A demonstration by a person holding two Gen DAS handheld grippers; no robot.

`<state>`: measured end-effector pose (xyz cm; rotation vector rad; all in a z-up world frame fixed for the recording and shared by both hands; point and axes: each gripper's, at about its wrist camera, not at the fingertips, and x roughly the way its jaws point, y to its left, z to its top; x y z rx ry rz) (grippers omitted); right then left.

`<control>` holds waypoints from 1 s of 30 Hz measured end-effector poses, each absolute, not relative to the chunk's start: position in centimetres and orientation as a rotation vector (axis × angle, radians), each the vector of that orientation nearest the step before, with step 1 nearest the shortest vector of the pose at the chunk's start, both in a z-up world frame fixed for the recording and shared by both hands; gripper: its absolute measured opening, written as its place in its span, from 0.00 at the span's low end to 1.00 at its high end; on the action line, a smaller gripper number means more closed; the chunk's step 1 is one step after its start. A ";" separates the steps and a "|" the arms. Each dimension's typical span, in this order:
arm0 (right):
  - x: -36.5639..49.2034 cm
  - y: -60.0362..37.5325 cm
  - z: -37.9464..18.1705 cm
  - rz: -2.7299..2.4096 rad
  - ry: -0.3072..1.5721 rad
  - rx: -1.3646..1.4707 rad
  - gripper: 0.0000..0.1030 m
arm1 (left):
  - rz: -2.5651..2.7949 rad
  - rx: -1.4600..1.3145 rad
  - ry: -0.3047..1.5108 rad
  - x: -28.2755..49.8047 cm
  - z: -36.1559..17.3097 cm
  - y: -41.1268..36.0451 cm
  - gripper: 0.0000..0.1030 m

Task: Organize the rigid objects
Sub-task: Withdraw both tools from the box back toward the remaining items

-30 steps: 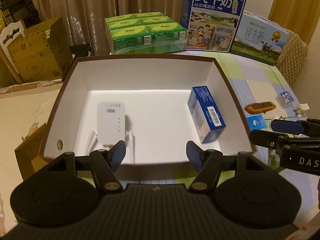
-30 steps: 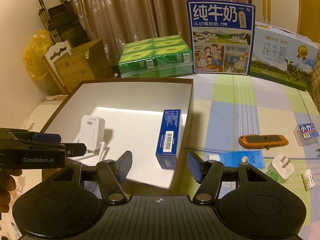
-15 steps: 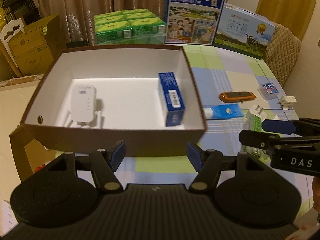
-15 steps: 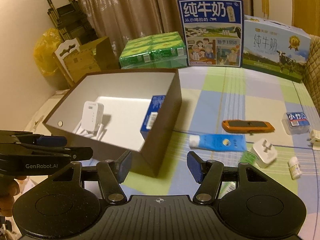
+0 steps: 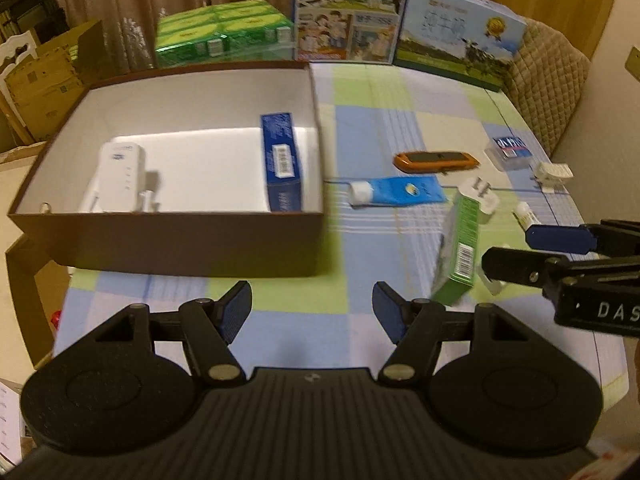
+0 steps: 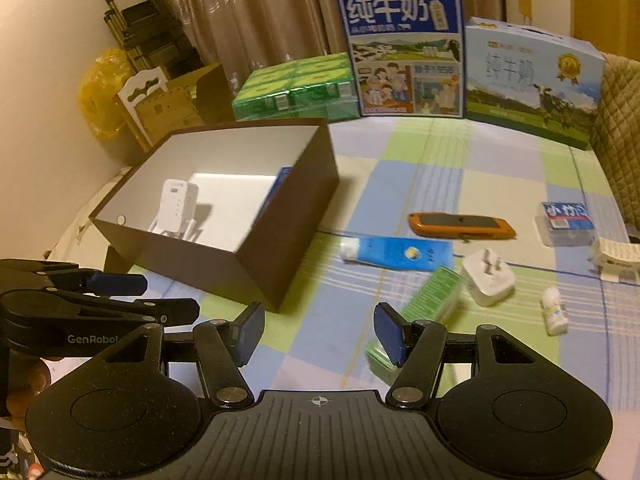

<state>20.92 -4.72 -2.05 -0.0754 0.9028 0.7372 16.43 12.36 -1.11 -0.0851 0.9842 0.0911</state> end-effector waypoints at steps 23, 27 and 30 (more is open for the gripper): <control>23.3 -20.0 -3.6 0.489 0.962 0.068 0.56 | -0.081 0.056 1.008 20.8 -3.9 1.2 0.62; 23.6 -21.5 -3.8 0.457 0.966 0.078 0.56 | -0.094 0.079 1.010 21.9 -4.7 0.4 0.62; 24.0 -22.5 -4.1 0.438 0.972 0.082 0.56 | -0.101 0.101 1.015 22.8 -5.3 -0.1 0.62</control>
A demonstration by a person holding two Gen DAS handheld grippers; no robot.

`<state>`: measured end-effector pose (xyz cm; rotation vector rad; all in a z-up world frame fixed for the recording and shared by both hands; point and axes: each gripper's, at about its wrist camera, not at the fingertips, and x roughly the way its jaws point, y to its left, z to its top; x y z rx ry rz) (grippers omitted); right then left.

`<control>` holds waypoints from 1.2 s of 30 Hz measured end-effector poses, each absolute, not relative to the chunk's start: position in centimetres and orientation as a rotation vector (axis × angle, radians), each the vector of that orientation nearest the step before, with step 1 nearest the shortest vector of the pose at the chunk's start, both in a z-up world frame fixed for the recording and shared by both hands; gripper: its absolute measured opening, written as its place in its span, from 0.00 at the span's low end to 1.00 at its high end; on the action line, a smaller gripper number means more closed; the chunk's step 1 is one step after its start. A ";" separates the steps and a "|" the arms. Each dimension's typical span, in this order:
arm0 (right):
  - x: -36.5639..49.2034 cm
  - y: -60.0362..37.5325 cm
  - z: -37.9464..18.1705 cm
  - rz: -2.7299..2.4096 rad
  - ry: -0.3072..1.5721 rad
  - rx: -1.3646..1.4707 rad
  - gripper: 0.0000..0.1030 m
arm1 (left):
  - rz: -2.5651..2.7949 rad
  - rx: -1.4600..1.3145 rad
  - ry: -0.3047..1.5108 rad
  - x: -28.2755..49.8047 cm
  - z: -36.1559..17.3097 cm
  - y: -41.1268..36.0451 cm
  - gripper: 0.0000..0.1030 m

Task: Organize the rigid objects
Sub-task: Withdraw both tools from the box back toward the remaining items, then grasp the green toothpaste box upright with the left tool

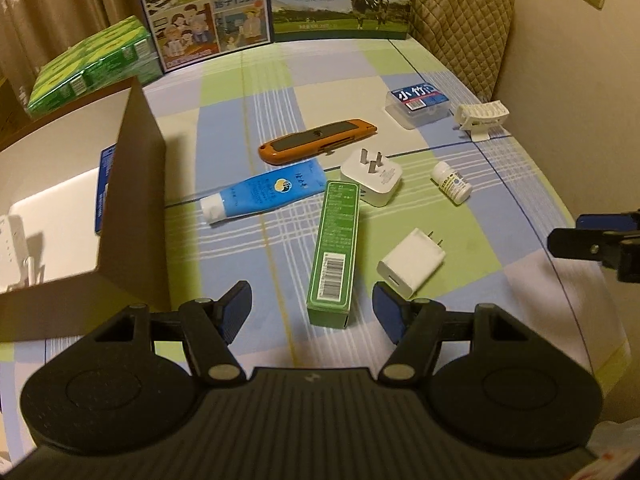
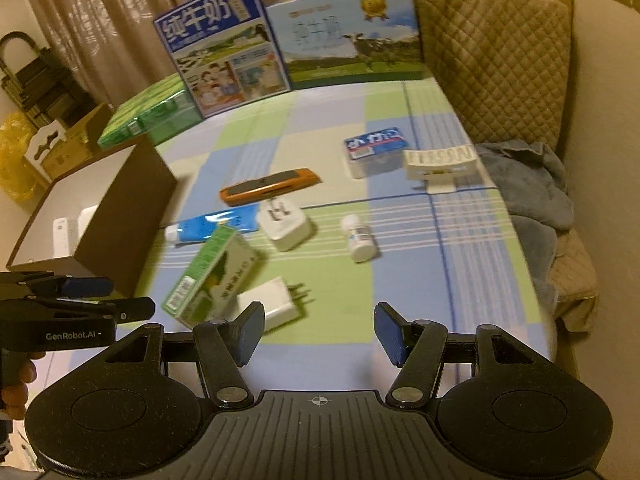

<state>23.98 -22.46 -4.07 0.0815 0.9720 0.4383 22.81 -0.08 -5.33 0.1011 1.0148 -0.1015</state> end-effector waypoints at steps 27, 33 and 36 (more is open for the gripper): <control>28.3 -26.4 -7.6 0.340 1.046 0.104 0.56 | -0.167 0.219 1.092 31.0 -11.2 -2.8 0.58; 30.1 -26.7 -8.3 0.363 1.011 0.082 0.56 | -0.171 0.159 1.081 30.8 -11.6 -2.4 0.25; 31.5 -27.2 -8.4 0.382 0.969 0.087 0.56 | -0.145 0.145 1.066 30.3 -11.5 -2.1 0.25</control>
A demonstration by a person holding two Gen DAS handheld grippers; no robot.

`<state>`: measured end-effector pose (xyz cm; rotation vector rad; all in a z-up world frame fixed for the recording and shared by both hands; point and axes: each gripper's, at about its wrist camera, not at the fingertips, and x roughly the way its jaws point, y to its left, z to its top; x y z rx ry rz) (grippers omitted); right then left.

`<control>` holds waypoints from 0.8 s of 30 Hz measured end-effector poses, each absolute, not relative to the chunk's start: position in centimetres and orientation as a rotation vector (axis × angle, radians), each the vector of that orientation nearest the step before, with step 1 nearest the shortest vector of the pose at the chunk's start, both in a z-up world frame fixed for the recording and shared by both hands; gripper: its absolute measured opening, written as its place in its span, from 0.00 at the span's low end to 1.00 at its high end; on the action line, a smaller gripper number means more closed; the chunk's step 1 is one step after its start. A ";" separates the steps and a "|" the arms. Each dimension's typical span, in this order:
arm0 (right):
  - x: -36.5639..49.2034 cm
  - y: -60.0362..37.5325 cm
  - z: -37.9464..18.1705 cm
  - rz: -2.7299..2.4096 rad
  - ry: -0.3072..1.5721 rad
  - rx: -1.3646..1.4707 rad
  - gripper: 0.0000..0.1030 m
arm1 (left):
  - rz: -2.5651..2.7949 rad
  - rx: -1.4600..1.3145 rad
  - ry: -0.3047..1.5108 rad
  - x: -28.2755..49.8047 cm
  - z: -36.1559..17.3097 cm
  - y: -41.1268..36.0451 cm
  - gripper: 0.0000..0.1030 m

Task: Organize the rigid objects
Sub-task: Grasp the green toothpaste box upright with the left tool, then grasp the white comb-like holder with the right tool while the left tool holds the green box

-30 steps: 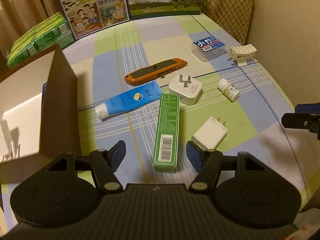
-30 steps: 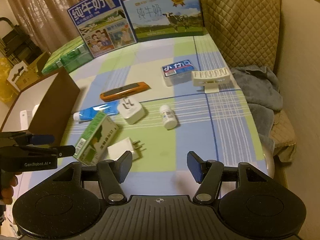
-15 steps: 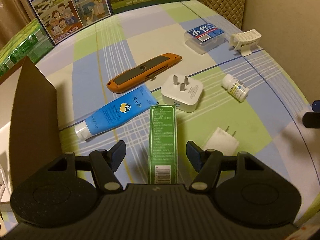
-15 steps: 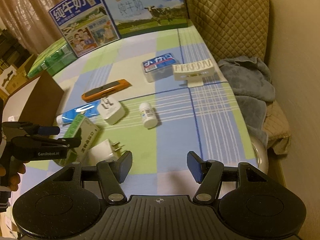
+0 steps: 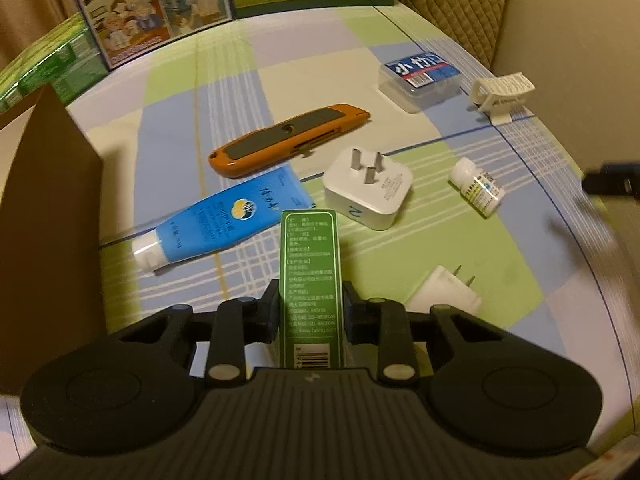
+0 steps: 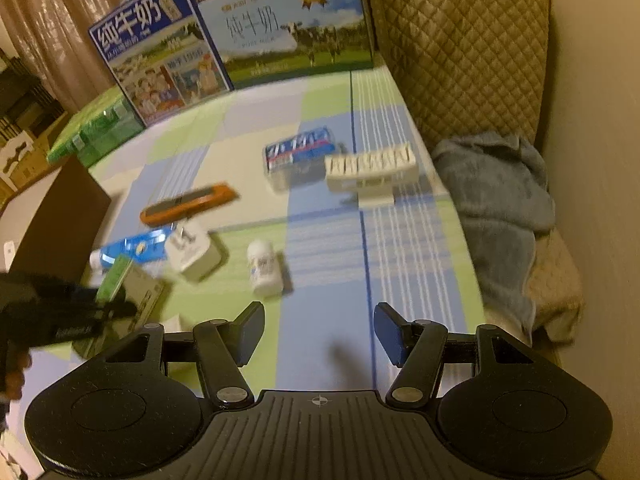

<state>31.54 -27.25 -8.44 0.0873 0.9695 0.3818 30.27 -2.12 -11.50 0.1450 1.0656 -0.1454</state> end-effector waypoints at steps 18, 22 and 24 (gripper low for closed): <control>43.1 -27.2 -10.0 0.355 0.842 -0.004 0.85 | 0.044 0.021 1.067 29.5 -10.4 2.1 0.25; 44.2 -26.2 -11.0 0.360 0.865 -0.037 0.85 | 0.057 0.019 1.067 29.7 -10.4 2.3 0.25; 44.6 -25.8 -11.5 0.362 0.870 -0.050 0.85 | 0.061 0.019 1.069 29.8 -10.5 2.4 0.25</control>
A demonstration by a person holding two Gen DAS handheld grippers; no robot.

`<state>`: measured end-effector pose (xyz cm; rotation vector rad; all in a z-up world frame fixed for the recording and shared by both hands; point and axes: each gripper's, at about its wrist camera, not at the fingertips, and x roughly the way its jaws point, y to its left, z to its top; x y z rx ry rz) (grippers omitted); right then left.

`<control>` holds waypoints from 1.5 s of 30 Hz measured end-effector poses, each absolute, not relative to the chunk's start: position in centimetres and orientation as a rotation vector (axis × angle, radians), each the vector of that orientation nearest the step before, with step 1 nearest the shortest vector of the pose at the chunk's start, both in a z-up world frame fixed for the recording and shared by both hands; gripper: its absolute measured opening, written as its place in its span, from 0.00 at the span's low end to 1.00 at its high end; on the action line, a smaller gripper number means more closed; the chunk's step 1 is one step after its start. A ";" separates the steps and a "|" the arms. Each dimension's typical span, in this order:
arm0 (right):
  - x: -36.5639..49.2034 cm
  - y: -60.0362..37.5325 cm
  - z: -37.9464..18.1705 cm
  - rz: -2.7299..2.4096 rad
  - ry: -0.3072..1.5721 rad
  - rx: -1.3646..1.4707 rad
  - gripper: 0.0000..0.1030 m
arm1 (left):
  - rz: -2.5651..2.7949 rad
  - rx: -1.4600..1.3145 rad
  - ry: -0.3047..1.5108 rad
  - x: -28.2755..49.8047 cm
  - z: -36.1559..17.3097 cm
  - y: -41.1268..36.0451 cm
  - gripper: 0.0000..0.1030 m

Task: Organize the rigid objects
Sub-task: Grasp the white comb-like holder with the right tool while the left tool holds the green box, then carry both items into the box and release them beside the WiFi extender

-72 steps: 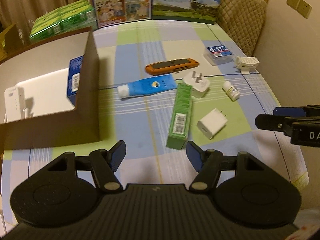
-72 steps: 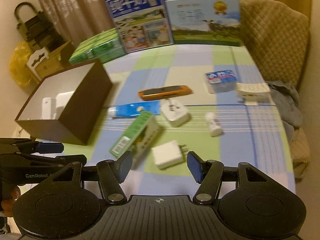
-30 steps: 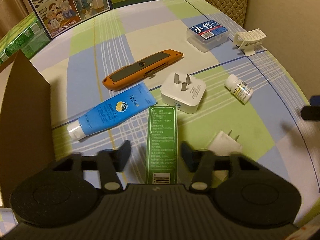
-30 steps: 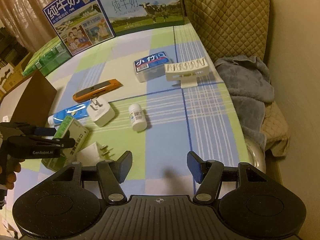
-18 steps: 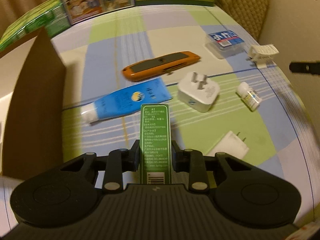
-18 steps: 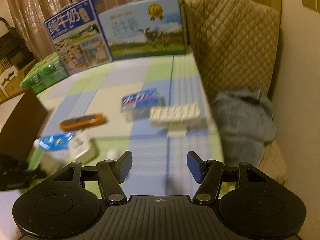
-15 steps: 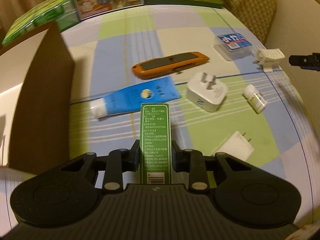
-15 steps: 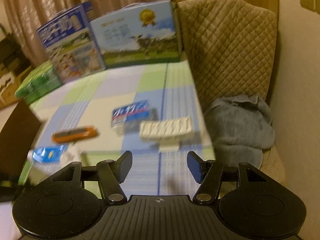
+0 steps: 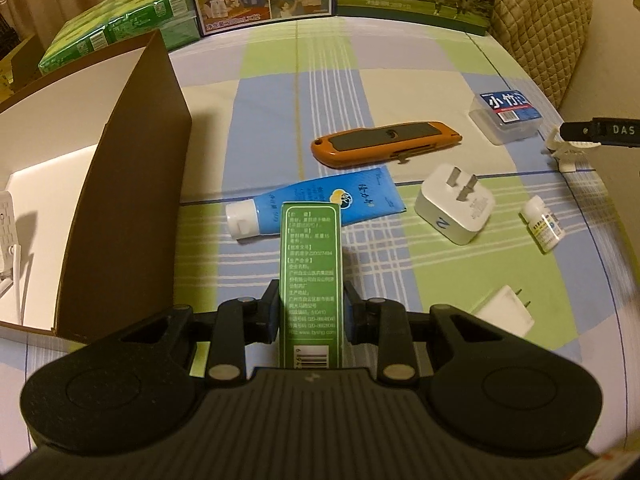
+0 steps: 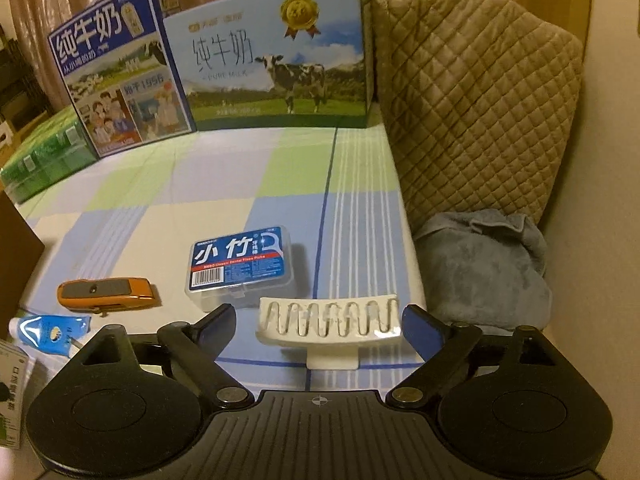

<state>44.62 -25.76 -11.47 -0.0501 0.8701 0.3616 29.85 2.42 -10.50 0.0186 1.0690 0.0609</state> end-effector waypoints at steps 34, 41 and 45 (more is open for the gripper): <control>39.0 -23.8 -6.5 0.489 0.839 -0.072 0.78 | 0.031 0.027 0.976 28.8 -6.2 1.9 0.25; 35.7 -20.4 -3.6 0.610 0.812 -0.073 0.78 | 0.017 0.009 0.922 27.3 -3.4 2.4 0.25; 34.0 -18.0 -2.1 0.680 0.799 -0.074 0.78 | 0.017 -0.012 0.889 26.3 -1.7 3.6 0.25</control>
